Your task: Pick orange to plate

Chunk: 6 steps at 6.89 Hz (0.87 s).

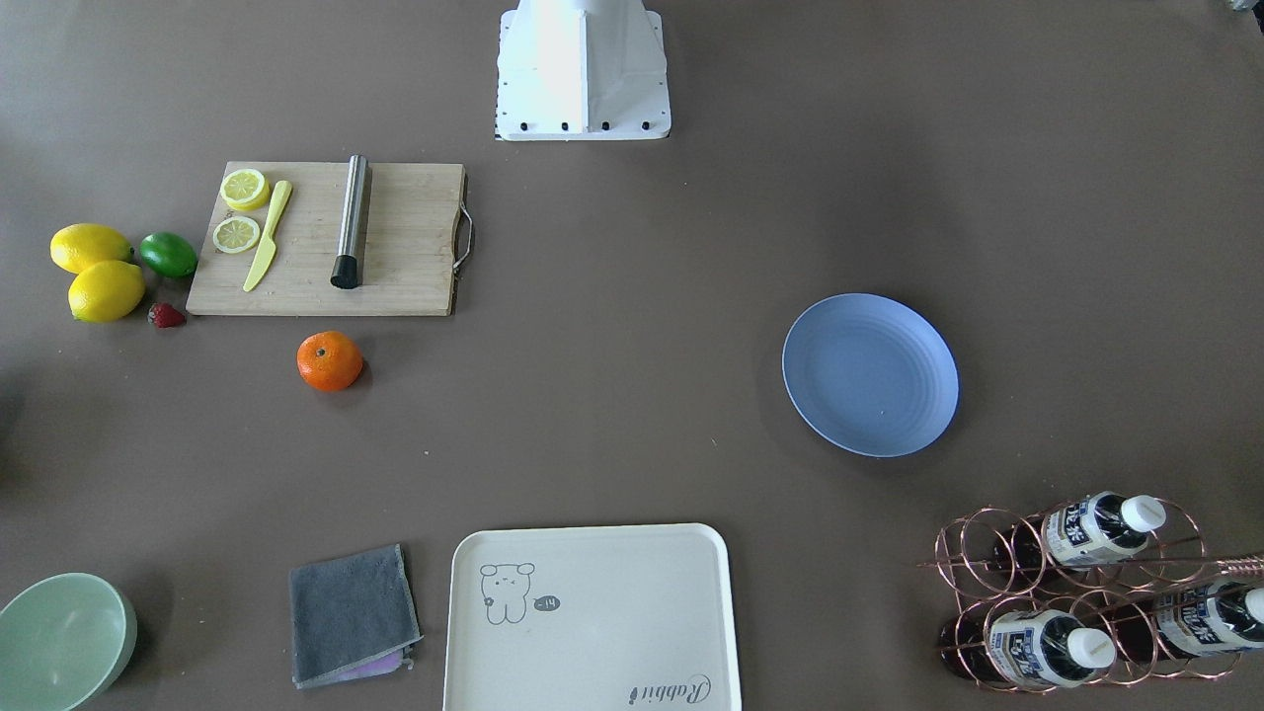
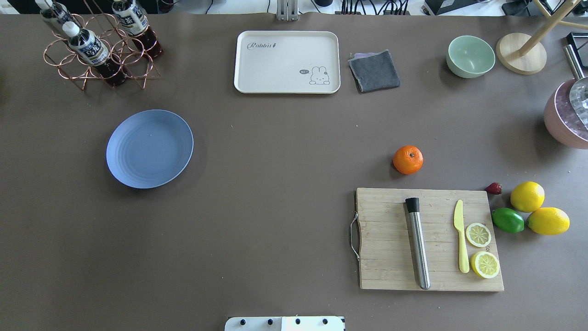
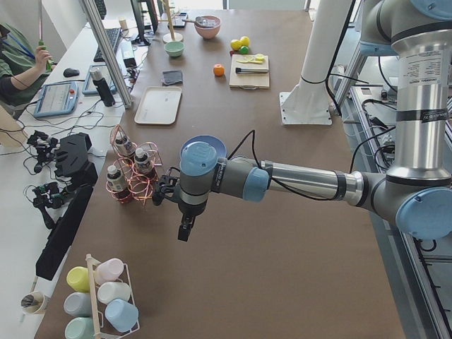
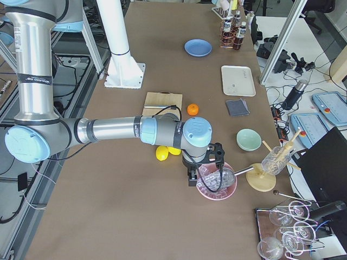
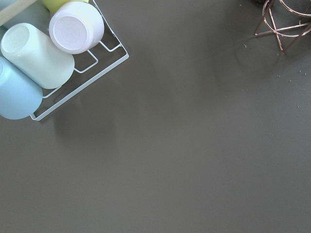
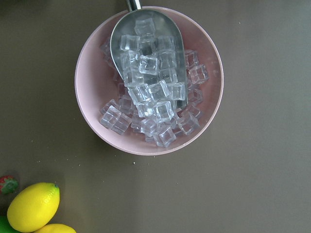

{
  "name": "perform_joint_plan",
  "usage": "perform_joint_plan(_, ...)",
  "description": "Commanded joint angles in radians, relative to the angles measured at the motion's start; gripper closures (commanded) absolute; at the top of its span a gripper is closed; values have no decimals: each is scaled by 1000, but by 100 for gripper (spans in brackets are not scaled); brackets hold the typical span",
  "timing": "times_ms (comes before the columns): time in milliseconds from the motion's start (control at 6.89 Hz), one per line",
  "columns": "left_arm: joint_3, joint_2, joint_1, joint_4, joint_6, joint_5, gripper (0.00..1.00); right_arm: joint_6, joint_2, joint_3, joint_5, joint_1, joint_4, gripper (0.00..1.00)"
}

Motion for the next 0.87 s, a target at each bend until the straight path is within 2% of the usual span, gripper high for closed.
perform_joint_plan(0,17,4,15,-4,1,8,2,0,-1,1,1,0,0,0)
perform_joint_plan(726,24,5,17,-4,1,3,2,2,-1,-1,3,0,0,0)
